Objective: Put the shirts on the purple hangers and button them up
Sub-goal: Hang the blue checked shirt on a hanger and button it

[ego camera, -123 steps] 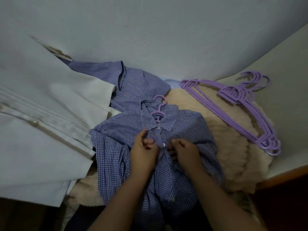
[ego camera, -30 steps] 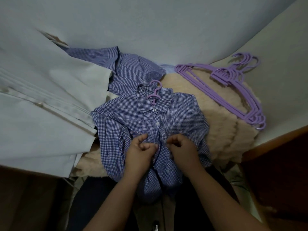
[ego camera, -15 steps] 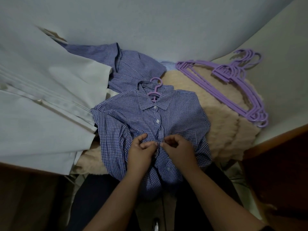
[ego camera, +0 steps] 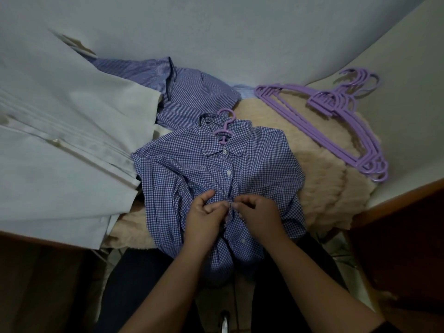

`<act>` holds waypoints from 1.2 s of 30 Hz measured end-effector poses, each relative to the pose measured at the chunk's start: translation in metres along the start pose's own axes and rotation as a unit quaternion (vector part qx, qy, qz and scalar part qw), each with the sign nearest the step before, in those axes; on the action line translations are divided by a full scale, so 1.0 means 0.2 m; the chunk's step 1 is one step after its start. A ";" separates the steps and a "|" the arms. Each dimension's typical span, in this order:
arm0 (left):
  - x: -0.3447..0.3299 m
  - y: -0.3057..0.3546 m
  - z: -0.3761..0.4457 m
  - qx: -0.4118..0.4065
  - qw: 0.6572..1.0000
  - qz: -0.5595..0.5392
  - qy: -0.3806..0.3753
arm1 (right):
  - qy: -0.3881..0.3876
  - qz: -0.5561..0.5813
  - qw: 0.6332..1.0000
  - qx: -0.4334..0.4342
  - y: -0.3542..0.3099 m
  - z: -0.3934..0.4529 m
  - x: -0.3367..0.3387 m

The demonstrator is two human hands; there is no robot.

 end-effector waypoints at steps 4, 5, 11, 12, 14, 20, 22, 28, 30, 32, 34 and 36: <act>-0.01 0.01 0.00 -0.001 1.000 -0.021 -0.006 | 0.006 -0.001 1.000 0.010 -0.01 0.00 0.00; -0.01 0.01 0.00 -0.003 1.000 -0.021 -0.009 | 0.007 0.005 1.000 0.012 -0.01 0.00 0.01; -0.03 0.04 0.02 -0.027 0.999 -0.002 -0.024 | -0.008 0.002 0.997 0.076 -0.08 -0.02 0.02; -0.03 0.05 0.02 -0.033 0.999 0.005 -0.025 | -0.012 0.000 0.996 0.083 -0.09 -0.02 0.02; -0.03 0.06 0.02 -0.046 0.998 0.027 -0.020 | -0.019 0.000 0.996 0.085 -0.10 -0.02 0.02; -0.04 0.07 0.02 -0.068 0.996 0.061 -0.022 | 0.011 0.018 0.998 0.063 -0.08 0.01 0.02; -0.03 0.05 0.03 -0.037 0.998 0.044 -0.016 | 0.008 0.019 0.998 0.066 -0.09 0.02 0.02; -0.04 0.02 0.07 0.058 0.996 0.007 -0.063 | -0.019 -0.033 0.994 0.103 -0.10 0.03 0.01; -0.03 0.08 0.11 -0.034 0.982 0.164 -0.089 | -0.039 -0.058 0.995 0.066 -0.06 0.06 0.01; 0.00 0.11 0.15 -0.089 0.945 0.304 -0.081 | -0.068 -0.112 0.991 0.038 -0.02 0.09 0.00; 0.03 0.12 0.19 -0.083 0.931 0.352 -0.052 | -0.078 -0.158 0.984 0.036 -0.03 0.11 -0.01; 0.03 0.14 0.20 -0.095 0.918 0.384 -0.033 | -0.064 -0.206 0.975 0.057 -0.06 0.12 0.00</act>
Point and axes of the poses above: each hand's wrist, its own z-axis towards the middle knuckle, its own x-axis out of the back of the hand, y = z × x, the point moved 9 cm from there along z, towards the middle knuckle, and after that the axes turned 11 degrees about y, right-handed, at the moved point
